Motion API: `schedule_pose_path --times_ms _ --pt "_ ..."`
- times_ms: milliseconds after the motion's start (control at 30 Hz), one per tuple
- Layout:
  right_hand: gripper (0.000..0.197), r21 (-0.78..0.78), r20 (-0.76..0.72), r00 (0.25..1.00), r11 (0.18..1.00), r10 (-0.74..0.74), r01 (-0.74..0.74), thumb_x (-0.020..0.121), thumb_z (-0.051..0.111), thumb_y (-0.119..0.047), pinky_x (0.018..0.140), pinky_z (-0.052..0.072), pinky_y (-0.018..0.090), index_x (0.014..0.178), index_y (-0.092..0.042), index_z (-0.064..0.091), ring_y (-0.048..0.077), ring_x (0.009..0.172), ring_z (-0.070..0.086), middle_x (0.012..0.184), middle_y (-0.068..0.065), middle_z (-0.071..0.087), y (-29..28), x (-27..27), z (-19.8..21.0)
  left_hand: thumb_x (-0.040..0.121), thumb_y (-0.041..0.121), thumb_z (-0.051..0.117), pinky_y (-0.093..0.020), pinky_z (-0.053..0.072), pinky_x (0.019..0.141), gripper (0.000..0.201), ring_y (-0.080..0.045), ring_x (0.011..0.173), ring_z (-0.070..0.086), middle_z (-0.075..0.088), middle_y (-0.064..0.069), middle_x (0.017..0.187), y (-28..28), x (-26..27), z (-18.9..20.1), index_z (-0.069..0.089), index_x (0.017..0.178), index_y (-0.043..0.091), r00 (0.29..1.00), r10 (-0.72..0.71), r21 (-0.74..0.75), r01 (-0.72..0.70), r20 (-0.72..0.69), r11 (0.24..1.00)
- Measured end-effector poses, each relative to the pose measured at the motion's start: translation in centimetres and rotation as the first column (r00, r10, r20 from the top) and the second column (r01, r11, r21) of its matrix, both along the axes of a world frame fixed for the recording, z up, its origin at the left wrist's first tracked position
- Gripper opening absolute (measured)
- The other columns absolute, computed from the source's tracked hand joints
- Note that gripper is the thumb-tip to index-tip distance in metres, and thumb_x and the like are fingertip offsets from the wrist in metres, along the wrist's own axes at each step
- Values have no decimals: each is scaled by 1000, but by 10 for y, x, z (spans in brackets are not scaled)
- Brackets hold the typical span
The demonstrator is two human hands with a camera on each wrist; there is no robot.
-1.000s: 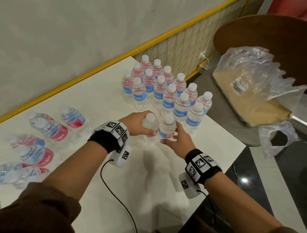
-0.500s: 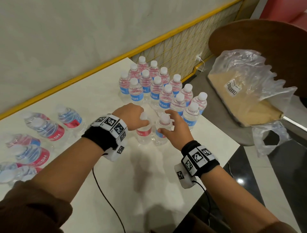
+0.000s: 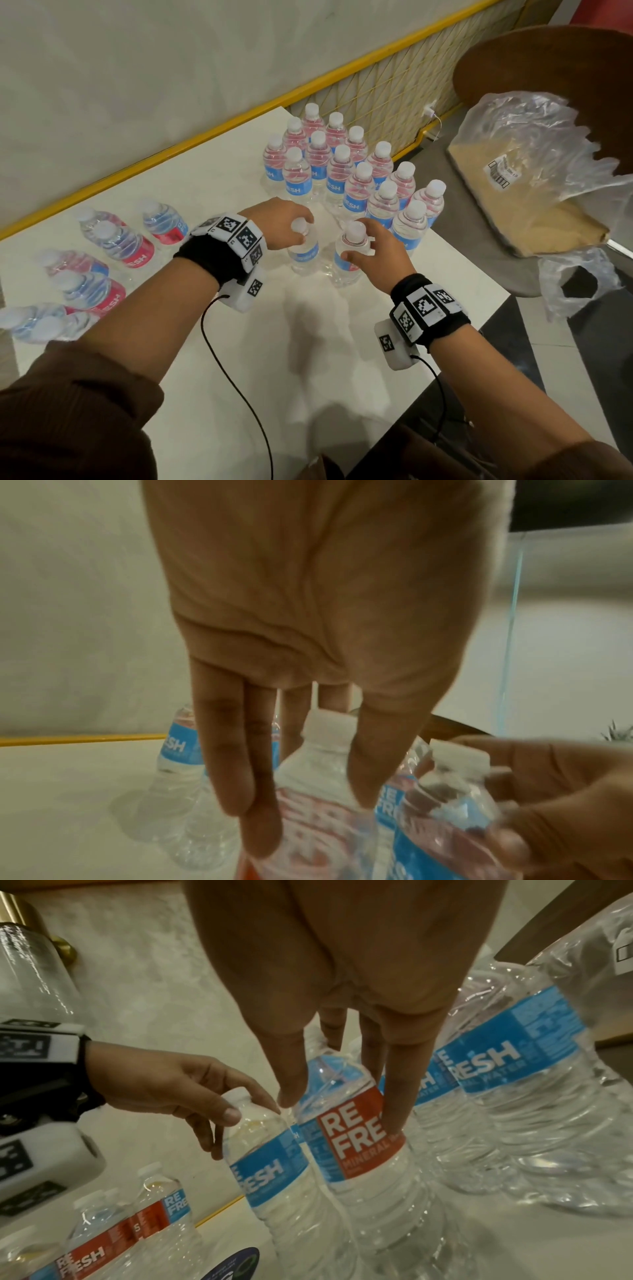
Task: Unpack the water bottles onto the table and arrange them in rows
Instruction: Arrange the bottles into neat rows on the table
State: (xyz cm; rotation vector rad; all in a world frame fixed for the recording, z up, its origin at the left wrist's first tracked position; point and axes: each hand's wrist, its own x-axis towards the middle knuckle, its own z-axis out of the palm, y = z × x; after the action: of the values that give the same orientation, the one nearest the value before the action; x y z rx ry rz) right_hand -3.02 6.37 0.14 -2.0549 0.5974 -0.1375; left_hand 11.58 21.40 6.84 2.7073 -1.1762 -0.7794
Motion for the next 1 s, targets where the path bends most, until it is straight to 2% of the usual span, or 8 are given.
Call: schedule_pose_path --times_ms 100,233,433,567,667,733,867,1000 --pt "59 4 -14 1000 1000 9 -9 78 74 -24 101 45 40 130 -22 46 21 117 53 129 0 55 0 0 3 84 15 58 -35 42 103 44 -20 119 53 58 2 131 1 3 7 56 126 30 995 -71 -16 70 -73 997" --pt "58 -33 -24 999 999 36 -36 78 74 -22 101 44 38 129 -21 47 22 118 51 130 3 54 -2 0 6 83 48 62 -38 41 104 56 -20 123 50 53 4 136 3 4 3 47 134 30 1000 15 -40 -14 26 999" --pt "38 -118 65 998 993 17 -9 81 72 -25 89 48 32 116 -20 59 20 99 56 114 5 57 -8 2 23 83 44 65 -40 52 83 37 -22 85 63 71 -8 86 4 4 6 69 92 9 996 85 -141 -79 36 987" --pt "36 -161 -28 995 982 98 -101 80 72 -21 84 49 33 115 -19 62 24 94 60 109 8 61 -10 8 34 87 38 61 -37 46 74 37 -26 84 58 66 -12 83 -7 8 5 63 82 2 995 12 -107 -1 100 994" --pt "37 -169 -58 990 976 130 -138 82 70 -21 81 46 28 117 -20 61 23 97 60 109 6 60 -10 11 39 90 31 59 -31 35 69 27 -27 84 53 54 -9 79 -18 14 6 53 76 9 991 -31 -75 41 129 996" --pt "37 -168 -62 990 976 127 -136 82 70 -22 80 45 26 118 -20 61 21 97 59 106 3 58 -9 11 40 90 24 59 -30 36 73 19 -30 91 55 57 -12 86 -27 21 6 56 81 7 991 -28 -94 40 128 995" --pt "36 -164 -64 991 979 115 -124 82 70 -22 79 45 26 117 -21 61 21 95 59 108 4 61 -6 10 39 90 15 57 -37 44 89 32 -35 110 56 61 -18 120 -50 38 6 61 119 3 989 -2 -115 19 148 993" --pt "37 -160 -68 992 980 111 -121 83 69 -21 79 43 25 119 -21 60 19 96 58 110 4 60 -7 10 39 91 13 55 -37 43 92 35 -35 113 55 61 -19 121 -67 48 6 58 126 7 982 -9 -126 33 186 991"
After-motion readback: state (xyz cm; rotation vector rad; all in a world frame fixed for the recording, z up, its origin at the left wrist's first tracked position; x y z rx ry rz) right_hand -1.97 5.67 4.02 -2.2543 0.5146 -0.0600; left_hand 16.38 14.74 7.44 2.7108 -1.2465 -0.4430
